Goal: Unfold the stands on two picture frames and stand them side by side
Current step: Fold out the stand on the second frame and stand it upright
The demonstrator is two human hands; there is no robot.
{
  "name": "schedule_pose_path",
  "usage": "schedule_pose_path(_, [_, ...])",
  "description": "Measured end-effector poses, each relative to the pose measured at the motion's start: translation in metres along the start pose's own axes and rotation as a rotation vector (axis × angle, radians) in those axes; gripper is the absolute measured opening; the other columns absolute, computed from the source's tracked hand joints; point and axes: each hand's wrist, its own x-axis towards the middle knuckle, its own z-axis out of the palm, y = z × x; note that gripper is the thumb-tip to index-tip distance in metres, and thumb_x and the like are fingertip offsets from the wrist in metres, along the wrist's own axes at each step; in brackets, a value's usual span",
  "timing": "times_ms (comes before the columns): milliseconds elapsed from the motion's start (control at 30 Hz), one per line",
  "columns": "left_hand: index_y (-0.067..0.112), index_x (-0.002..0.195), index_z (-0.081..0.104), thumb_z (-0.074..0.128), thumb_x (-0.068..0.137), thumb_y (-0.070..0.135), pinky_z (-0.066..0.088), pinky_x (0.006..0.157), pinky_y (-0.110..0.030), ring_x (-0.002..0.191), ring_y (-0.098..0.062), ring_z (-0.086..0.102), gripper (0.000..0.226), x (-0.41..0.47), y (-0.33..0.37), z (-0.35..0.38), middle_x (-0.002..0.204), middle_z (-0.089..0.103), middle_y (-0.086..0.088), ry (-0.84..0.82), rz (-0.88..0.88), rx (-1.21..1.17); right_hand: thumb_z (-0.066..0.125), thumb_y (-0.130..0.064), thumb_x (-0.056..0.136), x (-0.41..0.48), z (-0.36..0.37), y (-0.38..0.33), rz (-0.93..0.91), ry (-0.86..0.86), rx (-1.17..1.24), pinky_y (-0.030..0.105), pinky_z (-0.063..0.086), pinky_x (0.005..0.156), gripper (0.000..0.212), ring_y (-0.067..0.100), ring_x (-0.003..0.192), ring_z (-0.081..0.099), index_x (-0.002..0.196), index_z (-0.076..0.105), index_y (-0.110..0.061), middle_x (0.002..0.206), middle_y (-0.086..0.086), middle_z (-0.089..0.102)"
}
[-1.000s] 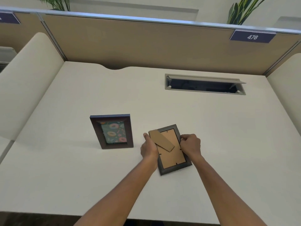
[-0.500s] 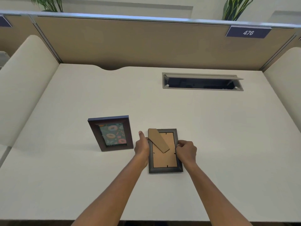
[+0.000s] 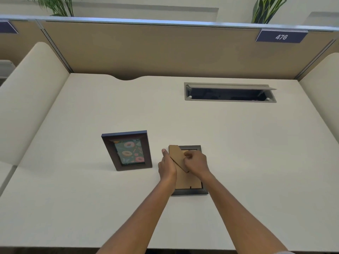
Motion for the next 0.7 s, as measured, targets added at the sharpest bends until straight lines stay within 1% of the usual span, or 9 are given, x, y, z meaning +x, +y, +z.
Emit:
schedule_pose_path(33, [0.013, 0.134, 0.062, 0.02, 0.1, 0.068, 0.052, 0.1, -0.048, 0.113, -0.039, 0.064, 0.077, 0.001, -0.001, -0.001, 0.123, 0.067, -0.022, -0.017, 0.007, -0.052, 0.053, -0.006, 0.09, 0.001, -0.002, 0.001, 0.008, 0.001, 0.015, 0.019, 0.041, 0.088, 0.036, 0.022, 0.113, 0.066, 0.119, 0.073, -0.007, 0.117, 0.008, 0.075])
schedule_pose_path(67, [0.016, 0.125, 0.067, 0.02, 0.1, 0.068, 0.052, 0.087, -0.042, 0.093, -0.031, 0.066, 0.074, 0.001, -0.001, -0.003, 0.1, 0.072, -0.014, -0.032, 0.009, -0.098, 0.053, -0.006, 0.09, 0.001, -0.003, 0.003, 0.017, 0.001, 0.039, 0.019, 0.043, 0.085, 0.036, 0.021, 0.111, 0.066, 0.12, 0.073, -0.009, 0.115, 0.006, 0.075])
schedule_pose_path(100, [0.019, 0.114, 0.069, 0.02, 0.1, 0.068, 0.049, 0.081, -0.039, 0.082, -0.024, 0.063, 0.07, 0.0, -0.001, -0.005, 0.091, 0.07, -0.006, -0.044, 0.007, -0.131, 0.053, -0.005, 0.089, 0.001, -0.005, 0.004, 0.026, -0.003, 0.071, 0.018, 0.045, 0.078, 0.037, 0.019, 0.107, 0.066, 0.119, 0.073, -0.011, 0.111, 0.004, 0.074])
schedule_pose_path(200, [0.021, 0.094, 0.066, 0.022, 0.1, 0.069, 0.044, 0.074, -0.034, 0.078, -0.017, 0.056, 0.065, -0.007, 0.001, -0.008, 0.087, 0.071, 0.002, -0.081, 0.025, -0.24, 0.054, -0.002, 0.085, 0.001, -0.011, 0.012, 0.046, -0.024, 0.198, 0.02, 0.047, 0.067, 0.035, 0.015, 0.097, 0.065, 0.109, 0.076, -0.016, 0.1, -0.005, 0.072])
schedule_pose_path(300, [0.016, 0.086, 0.066, 0.025, 0.096, 0.075, 0.039, 0.063, -0.029, 0.064, -0.013, 0.052, 0.073, -0.012, -0.001, -0.009, 0.059, 0.067, 0.01, -0.088, 0.056, -0.289, 0.055, 0.004, 0.083, 0.001, -0.017, 0.019, 0.07, -0.044, 0.339, 0.03, 0.056, 0.077, 0.033, 0.016, 0.098, 0.067, 0.097, 0.077, -0.016, 0.098, -0.002, 0.074])
schedule_pose_path(367, [0.015, 0.083, 0.066, 0.026, 0.093, 0.078, 0.041, 0.067, -0.029, 0.068, -0.014, 0.057, 0.076, -0.014, -0.003, -0.007, 0.059, 0.067, 0.009, -0.094, 0.08, -0.284, 0.055, 0.007, 0.083, 0.001, -0.019, 0.022, 0.071, -0.05, 0.394, 0.038, 0.058, 0.086, 0.032, 0.017, 0.1, 0.068, 0.095, 0.078, -0.013, 0.099, 0.003, 0.075])
schedule_pose_path(433, [0.014, 0.081, 0.066, 0.028, 0.09, 0.08, 0.043, 0.076, -0.031, 0.078, -0.018, 0.061, 0.076, -0.015, -0.005, -0.005, 0.07, 0.069, 0.001, -0.09, 0.1, -0.286, 0.056, 0.009, 0.084, 0.002, -0.02, 0.025, 0.067, -0.051, 0.425, 0.04, 0.058, 0.089, 0.031, 0.018, 0.098, 0.067, 0.095, 0.078, -0.009, 0.1, 0.006, 0.075])
schedule_pose_path(533, [0.014, 0.083, 0.067, 0.031, 0.087, 0.081, 0.045, 0.08, -0.032, 0.087, -0.02, 0.064, 0.076, -0.019, -0.004, -0.005, 0.079, 0.069, -0.004, -0.084, 0.105, -0.288, 0.056, 0.009, 0.084, 0.002, -0.019, 0.027, 0.056, -0.055, 0.453, 0.039, 0.057, 0.087, 0.03, 0.019, 0.097, 0.067, 0.094, 0.078, -0.008, 0.099, 0.008, 0.076])
schedule_pose_path(700, [0.017, 0.087, 0.071, 0.031, 0.093, 0.077, 0.048, 0.075, -0.029, 0.087, -0.015, 0.068, 0.073, -0.022, -0.002, -0.01, 0.07, 0.076, 0.006, -0.078, 0.09, -0.296, 0.059, 0.006, 0.087, 0.0, -0.018, 0.032, 0.062, -0.007, 0.521, 0.031, 0.056, 0.082, 0.027, 0.02, 0.097, 0.068, 0.095, 0.079, -0.011, 0.1, 0.009, 0.077])
